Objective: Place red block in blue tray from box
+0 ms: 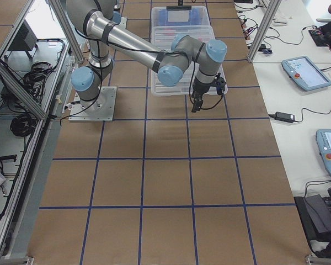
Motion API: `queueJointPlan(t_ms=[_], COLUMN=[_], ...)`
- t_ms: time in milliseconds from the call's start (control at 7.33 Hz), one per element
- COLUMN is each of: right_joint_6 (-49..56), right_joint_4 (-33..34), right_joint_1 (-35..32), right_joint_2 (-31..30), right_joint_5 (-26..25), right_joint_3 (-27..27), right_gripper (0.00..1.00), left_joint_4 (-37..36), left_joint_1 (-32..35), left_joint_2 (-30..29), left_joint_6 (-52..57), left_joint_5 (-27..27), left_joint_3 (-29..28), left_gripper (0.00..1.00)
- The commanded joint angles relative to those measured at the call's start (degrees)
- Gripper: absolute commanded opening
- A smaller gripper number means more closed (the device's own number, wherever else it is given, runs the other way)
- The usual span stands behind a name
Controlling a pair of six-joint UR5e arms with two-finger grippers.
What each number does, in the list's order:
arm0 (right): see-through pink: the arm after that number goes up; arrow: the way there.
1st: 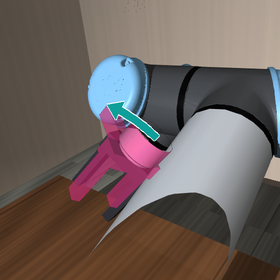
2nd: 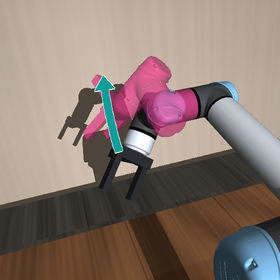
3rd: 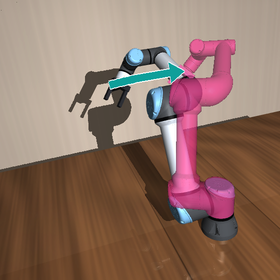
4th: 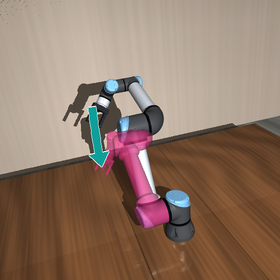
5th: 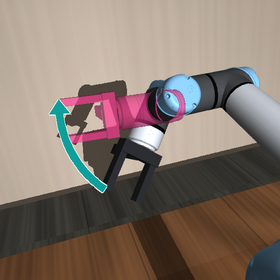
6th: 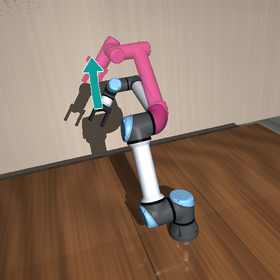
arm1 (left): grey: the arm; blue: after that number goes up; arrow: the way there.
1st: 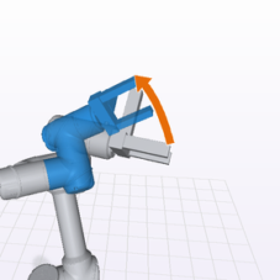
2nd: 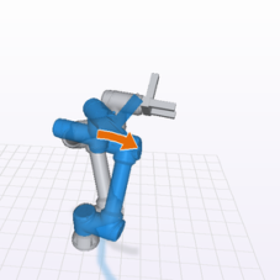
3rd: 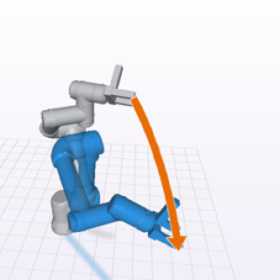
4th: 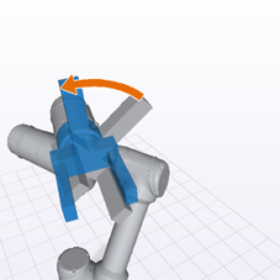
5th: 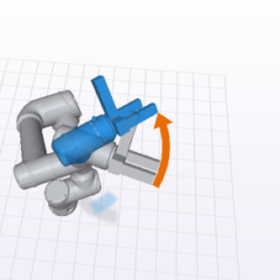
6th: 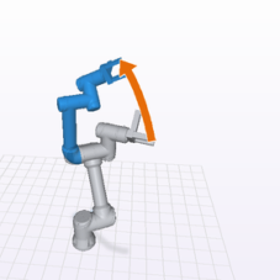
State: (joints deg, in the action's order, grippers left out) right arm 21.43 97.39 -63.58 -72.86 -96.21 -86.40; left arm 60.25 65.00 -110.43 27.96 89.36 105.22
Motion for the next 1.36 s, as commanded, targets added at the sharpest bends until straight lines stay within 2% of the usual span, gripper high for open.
queueJointPlan(t_ms=[0, 136, 409, 545, 682, 955, 1227], right_joint_6=[-1.3, -1.3, -2.0, -4.3, -4.4, -7.0, -10.0], right_joint_4=[-0.6, -0.9, 0.0, 0.0, 0.0, -0.2, -0.9], right_joint_1=[-0.4, -0.5, -0.5, -0.8, -1.1, -3.5, -5.3], right_joint_2=[0.4, 0.4, -0.3, -0.4, -0.4, -0.5, -0.9], right_joint_5=[0.2, 0.5, 0.1, 0.2, 0.5, 0.3, 0.5], right_joint_3=[-0.1, -0.2, -2.8, -3.0, -3.1, -3.0, -3.1], right_gripper=[1.0, 1.0, 1.0, 1.0, 1.0, 1.0, 1.0], left_joint_4=[2.8, 9.7, 29.3, 33.9, 35.1, 35.1, 35.4], left_joint_1=[0.5, 1.0, 3.5, 7.2, 12.2, 20.5, 23.4], left_joint_2=[1.5, 2.8, 6.5, 8.5, 10.6, 14.8, 17.3], left_joint_6=[-0.3, -0.4, -4.5, -9.7, -14.1, -20.5, -21.3], left_joint_5=[1.3, 1.3, 1.3, 1.3, 1.9, 3.6, 3.7], left_joint_3=[-2.5, -6.0, -17.7, -21.2, -23.0, -23.0, -21.3], left_gripper=[1.0, 1.0, 1.0, 1.0, 1.0, 1.0, 1.0])
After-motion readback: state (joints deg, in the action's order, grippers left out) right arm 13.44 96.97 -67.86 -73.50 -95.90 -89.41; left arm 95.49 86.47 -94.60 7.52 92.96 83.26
